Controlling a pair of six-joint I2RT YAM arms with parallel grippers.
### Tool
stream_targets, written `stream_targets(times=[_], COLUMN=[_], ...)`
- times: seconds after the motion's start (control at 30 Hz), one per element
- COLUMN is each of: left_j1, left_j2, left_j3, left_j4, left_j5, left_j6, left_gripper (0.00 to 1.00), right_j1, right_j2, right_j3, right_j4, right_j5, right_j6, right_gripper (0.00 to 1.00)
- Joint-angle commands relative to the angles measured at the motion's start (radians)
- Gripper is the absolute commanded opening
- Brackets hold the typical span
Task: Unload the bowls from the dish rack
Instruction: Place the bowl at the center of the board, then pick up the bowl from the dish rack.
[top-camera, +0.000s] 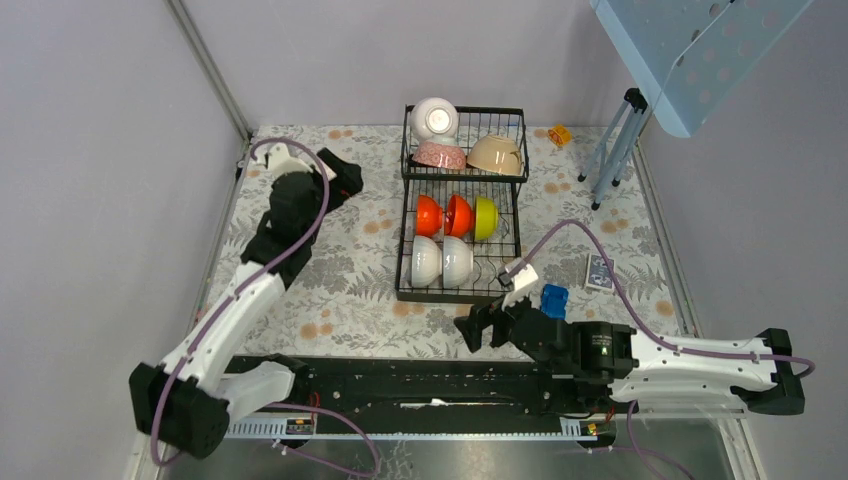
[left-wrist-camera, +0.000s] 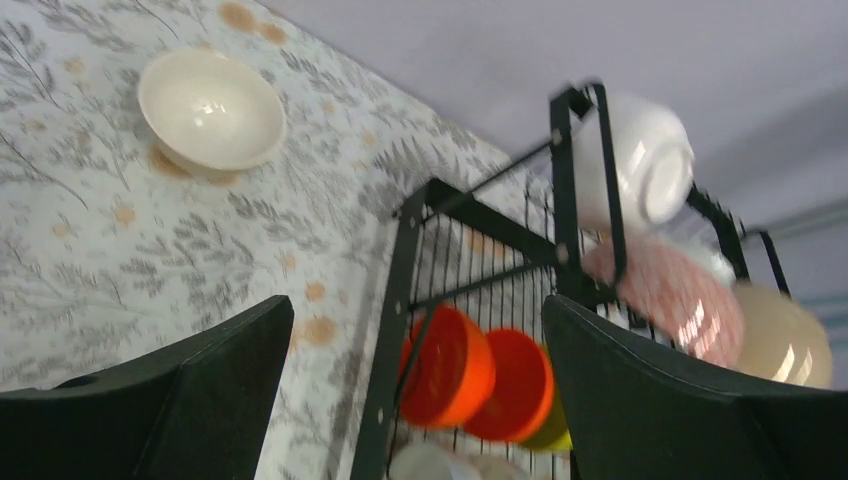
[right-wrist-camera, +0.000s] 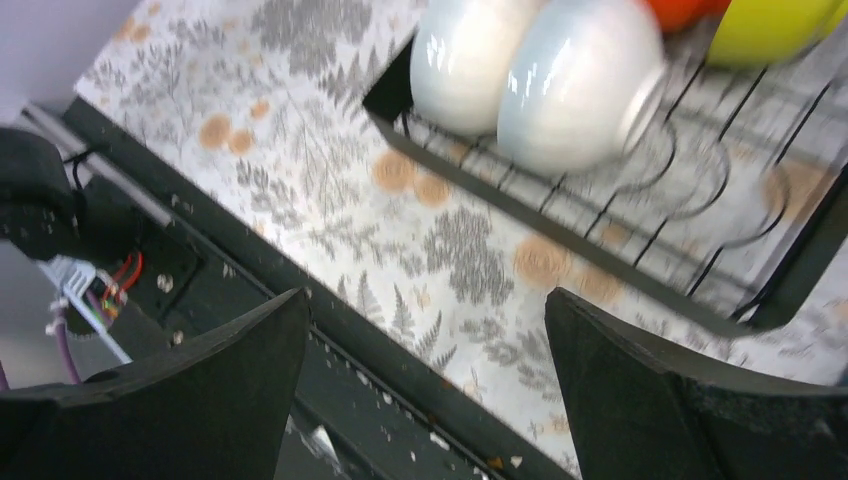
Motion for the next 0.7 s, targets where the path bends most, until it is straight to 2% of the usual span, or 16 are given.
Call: stream_targets(times=[0.0, 0.1, 0.2, 0.27, 0.43, 0.57, 0.67], left_j1=[-0.104, -0.156, -0.176, -0.182, -0.187, -0.216, -0.356], left_j2=[-0.155, -0.232, -0.281, -0.3, -0.318, -0.315, -0.296], left_j3=[-0.123, -0.205, -0.266, -0.293, -0.349, -0.397, -0.376], left_j4=[-0.025, -0.024, -0.003, 0.012, 0.037, 0.124, 0.137], left_j5=[-0.09, -0.066, 0.006, 0.061, 0.186, 0.31, 0.206], left_j6=[0.044, 0.038, 0.026, 0.021, -0.005, -0.018, 0.012], left_gripper=[0.99, 0.99, 0.99, 0.99, 0.99, 0.99, 0.99], right_j1=[0.006, -0.043, -0.278, -0.386, -0.51, -0.597, -0.616], right_j2=[0.136, 0.292, 0.404, 0.384, 0.318, 0.193, 0.108], right_j3=[0.218, 0.367, 0.471, 0.426, 0.309, 0.133, 0.052], right_j4=[-0.048, -0.111, -0.168, -0.097, -0.056, 0.047, 0.062], right_j5=[0.19, 0.238, 0.028, -0.101, -0.137, -0.237, -0.233], right_j6=[-0.158, -0.205, -0.14, -0.131, -0.074, -0.045, -0.038], right_gripper=[0.93, 0.93, 0.92, 0.9, 0.91, 0.92, 0.93])
